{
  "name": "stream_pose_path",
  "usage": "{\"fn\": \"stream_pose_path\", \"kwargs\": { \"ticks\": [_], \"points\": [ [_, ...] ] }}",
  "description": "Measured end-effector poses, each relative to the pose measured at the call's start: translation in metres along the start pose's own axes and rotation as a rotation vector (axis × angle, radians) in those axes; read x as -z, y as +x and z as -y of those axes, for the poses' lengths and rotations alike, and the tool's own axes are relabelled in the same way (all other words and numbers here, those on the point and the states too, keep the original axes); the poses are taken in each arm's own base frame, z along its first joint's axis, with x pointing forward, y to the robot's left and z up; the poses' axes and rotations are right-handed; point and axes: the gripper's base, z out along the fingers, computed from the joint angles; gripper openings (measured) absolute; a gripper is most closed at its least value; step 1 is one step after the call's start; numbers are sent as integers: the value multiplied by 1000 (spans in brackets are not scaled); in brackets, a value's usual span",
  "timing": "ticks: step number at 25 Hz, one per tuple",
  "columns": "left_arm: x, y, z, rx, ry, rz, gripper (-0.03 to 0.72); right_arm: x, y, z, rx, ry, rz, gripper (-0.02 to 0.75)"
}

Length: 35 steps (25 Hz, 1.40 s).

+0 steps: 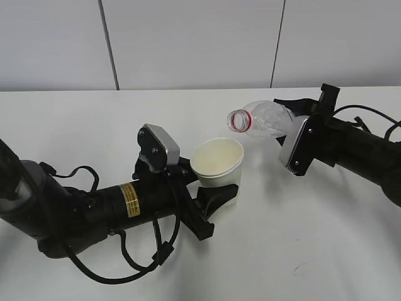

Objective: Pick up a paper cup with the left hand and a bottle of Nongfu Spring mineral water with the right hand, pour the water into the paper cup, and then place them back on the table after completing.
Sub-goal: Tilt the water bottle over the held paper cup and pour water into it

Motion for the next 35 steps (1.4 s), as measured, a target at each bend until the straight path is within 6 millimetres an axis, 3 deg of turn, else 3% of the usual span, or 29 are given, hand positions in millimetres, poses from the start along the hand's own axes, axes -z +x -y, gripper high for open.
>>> {"fn": "stream_pose_path", "kwargs": {
  "ticks": [35],
  "points": [
    [0,5,-2,2,-17,-58,405,-5,2,11,295,64,-37,388]
  ]
}}
